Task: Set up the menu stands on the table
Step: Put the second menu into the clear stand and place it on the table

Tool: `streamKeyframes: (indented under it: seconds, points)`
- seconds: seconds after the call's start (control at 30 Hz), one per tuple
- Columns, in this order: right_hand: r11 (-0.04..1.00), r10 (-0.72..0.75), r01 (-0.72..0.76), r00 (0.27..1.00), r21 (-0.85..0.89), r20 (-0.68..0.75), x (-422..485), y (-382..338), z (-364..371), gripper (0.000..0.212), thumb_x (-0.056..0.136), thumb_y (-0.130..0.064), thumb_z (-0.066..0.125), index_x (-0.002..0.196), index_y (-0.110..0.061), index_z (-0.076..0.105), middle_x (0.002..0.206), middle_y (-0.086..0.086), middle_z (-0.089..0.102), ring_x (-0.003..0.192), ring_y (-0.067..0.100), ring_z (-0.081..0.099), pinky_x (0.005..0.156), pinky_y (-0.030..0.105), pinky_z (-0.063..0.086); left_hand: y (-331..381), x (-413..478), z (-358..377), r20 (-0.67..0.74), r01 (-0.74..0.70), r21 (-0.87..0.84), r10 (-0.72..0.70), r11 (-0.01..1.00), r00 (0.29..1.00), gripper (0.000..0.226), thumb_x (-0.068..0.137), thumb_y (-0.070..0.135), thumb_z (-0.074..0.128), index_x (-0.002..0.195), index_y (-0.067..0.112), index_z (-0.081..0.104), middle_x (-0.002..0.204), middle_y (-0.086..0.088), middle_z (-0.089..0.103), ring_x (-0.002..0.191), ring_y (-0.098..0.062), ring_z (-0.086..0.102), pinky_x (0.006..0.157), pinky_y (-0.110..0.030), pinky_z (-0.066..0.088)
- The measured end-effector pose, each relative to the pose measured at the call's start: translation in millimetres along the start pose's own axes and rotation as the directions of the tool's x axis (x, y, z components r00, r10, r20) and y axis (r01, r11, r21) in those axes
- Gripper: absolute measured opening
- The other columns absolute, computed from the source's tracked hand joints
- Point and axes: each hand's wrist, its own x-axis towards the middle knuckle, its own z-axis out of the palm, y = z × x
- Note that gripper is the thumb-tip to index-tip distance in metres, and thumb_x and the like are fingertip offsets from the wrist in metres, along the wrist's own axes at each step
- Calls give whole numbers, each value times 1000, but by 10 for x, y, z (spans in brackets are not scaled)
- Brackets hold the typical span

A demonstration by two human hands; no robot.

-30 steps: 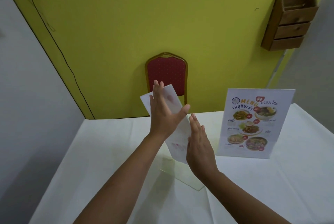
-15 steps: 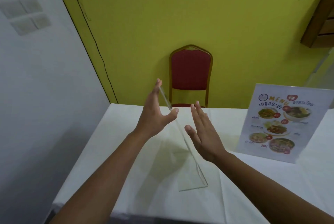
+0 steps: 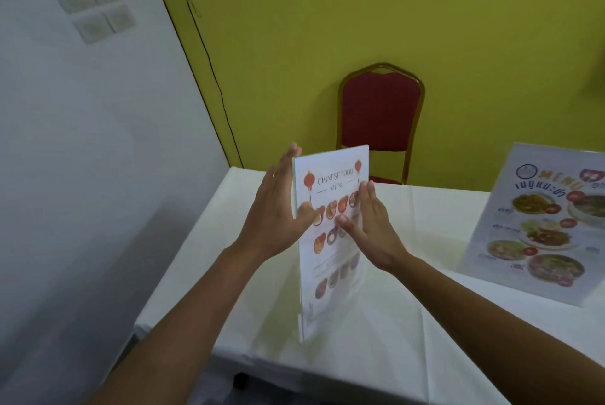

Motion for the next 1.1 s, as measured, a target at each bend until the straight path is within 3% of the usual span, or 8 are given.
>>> streamKeyframes:
  seconds: [0.17, 0.27, 0.33, 0.47, 0.6, 0.7, 0.83, 1.1]
  points:
    - [986, 71, -61, 996, 154, -59, 29, 1, 192, 108, 73, -81, 48, 152, -35, -10, 164, -7, -5, 150, 20, 2, 118, 52, 9, -131, 6, 47, -68, 192, -66, -196, 979, 978, 88, 86, 21, 61, 156, 27, 8, 145, -4, 41, 130, -21, 47, 94, -38, 55]
    - [935, 91, -54, 992, 352, -89, 36, -30, 242, 95, 72, -66, 69, 143, -35, 15, 147, -9, 44, 130, 16, 51, 101, 56, 46, -187, 12, 145, -160, 228, -52, -233, 972, 959, 83, 82, 33, 59, 151, 36, 13, 145, -8, 43, 133, -30, 47, 97, -52, 52]
    - [929, 104, -58, 989, 367, -107, 52, -31, 254, 98, 70, -63, 74, 143, -32, 17, 134, -14, 54, 116, 14, 62, 89, 49, 57, -208, -10, 199, -215, 249, -44, -252, 968, 944, 85, 84, 39, 63, 149, 40, 8, 152, -8, 37, 139, -33, 41, 100, -54, 50]
    - [949, 100, -44, 981, 312, -167, 32, -98, 250, 102, 65, -66, 76, 142, -33, 19, 132, -15, 55, 114, 11, 62, 84, 45, 59, -225, -27, 209, -309, 224, -104, -245, 969, 919, 101, 81, 44, 72, 142, 56, -7, 163, -1, 20, 148, -29, 29, 107, -55, 43]
    - [970, 114, -49, 957, 239, -267, 33, -146, 178, 99, 61, -64, 78, 137, -34, 23, 133, -13, 52, 116, 10, 58, 81, 39, 60, -257, 82, 250, -325, 178, -120, -208, 977, 923, 107, 81, 42, 73, 153, 39, -5, 166, 1, 11, 152, -25, 20, 117, -51, 32]
    - [979, 145, -86, 932, 185, -333, 49, -92, 49, 115, 57, -70, 78, 144, -28, 17, 139, -8, 48, 120, 17, 56, 82, 44, 59, -286, 200, 348, -292, 177, -225, -239, 958, 926, 107, 79, 48, 72, 149, 50, -8, 164, 0, 20, 147, -23, 33, 108, -50, 45]
    - [989, 146, -130, 888, 66, -435, -17, 8, -176, 122, 67, -52, 81, 154, -20, 2, 159, 5, 25, 138, 28, 37, 103, 45, 42, -211, 342, 569, -218, 161, -373, -255, 914, 942, 106, 74, 59, 68, 142, 64, -12, 161, 1, 29, 143, -19, 42, 101, -46, 52]
    - [974, 209, -221, 821, 42, -531, -132, 358, -281, 121, 65, -57, 78, 152, -29, -2, 160, 5, 20, 138, 33, 35, 106, 55, 41, -166, 477, 985, -78, 167, -481, -232, 860, 970, 108, 68, 67, 67, 151, 46, 0, 153, 0, 44, 134, -15, 52, 98, -43, 55]
